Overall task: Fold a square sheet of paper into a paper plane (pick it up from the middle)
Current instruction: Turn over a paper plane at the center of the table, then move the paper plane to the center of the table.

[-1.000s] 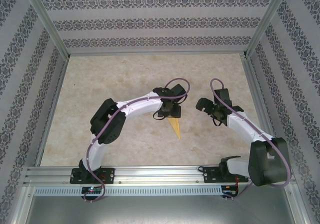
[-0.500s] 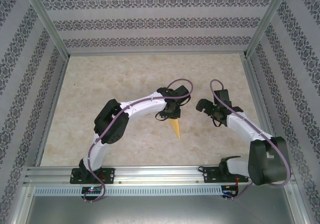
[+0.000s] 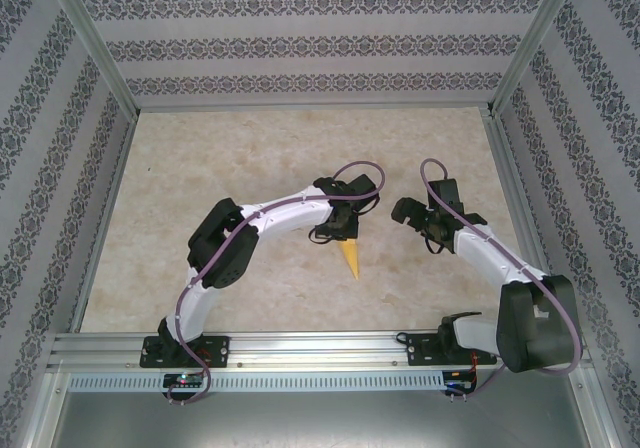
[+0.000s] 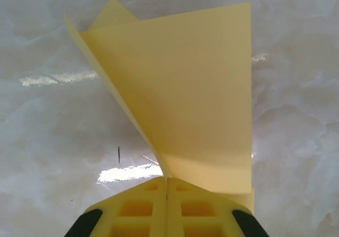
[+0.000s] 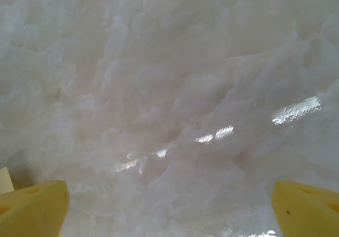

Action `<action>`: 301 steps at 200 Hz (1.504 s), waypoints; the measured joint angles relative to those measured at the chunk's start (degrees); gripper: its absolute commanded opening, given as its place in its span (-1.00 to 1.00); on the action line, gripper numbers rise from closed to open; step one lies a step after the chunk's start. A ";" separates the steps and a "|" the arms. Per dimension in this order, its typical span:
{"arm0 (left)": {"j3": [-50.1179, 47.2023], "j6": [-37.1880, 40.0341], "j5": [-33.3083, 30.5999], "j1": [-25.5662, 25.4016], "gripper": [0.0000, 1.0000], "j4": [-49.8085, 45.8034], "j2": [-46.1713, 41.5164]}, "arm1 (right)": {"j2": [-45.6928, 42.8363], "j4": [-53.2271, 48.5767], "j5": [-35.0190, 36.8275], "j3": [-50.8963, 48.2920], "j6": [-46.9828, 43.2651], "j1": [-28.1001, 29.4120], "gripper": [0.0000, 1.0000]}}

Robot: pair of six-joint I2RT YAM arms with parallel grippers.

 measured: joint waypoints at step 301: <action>-50.58 -0.13 24.04 13.35 -1.00 57.18 -22.80 | 14.75 7.72 0.55 8.17 10.71 33.35 0.08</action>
